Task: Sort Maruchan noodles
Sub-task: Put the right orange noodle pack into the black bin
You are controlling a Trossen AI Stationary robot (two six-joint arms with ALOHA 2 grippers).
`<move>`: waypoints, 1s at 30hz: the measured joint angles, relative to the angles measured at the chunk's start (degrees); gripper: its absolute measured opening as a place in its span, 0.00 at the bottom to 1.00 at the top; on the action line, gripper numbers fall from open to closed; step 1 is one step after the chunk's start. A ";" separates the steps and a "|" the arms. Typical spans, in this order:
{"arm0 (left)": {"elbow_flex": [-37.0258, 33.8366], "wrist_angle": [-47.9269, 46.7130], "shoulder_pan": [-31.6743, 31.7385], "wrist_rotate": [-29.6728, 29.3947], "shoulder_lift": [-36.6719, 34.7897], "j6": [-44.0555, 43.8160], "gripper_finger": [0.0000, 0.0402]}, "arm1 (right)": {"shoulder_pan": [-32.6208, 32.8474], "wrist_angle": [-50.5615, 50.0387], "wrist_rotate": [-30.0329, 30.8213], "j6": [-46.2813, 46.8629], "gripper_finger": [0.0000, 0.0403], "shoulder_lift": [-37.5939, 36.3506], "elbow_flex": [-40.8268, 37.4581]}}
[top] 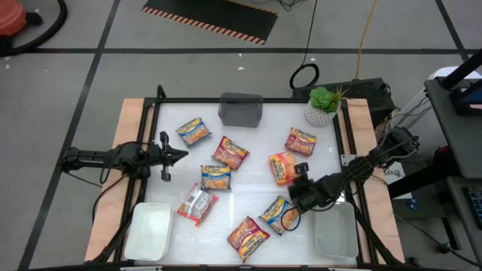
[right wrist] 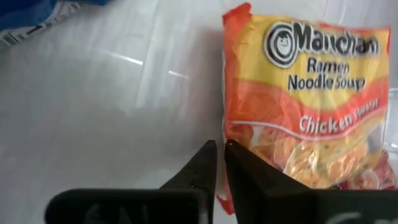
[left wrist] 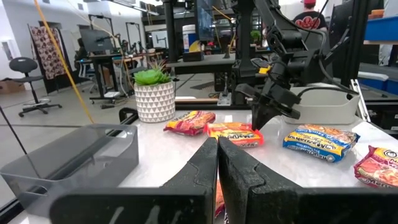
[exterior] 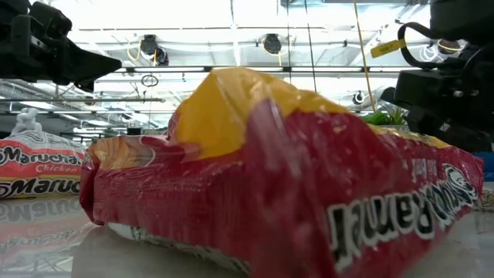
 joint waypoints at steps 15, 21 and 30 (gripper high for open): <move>-0.10 0.79 0.00 -0.28 -0.01 3.03 0.05 | -1.60 4.32 1.04 -0.68 0.00 1.86 0.00; -0.17 4.18 0.00 -5.31 -0.02 7.69 0.05 | -1.60 9.57 1.92 -3.70 0.00 1.81 0.00; -0.17 3.49 0.00 -9.41 -0.02 5.65 0.05 | -1.78 18.26 2.74 -9.96 0.00 1.81 0.00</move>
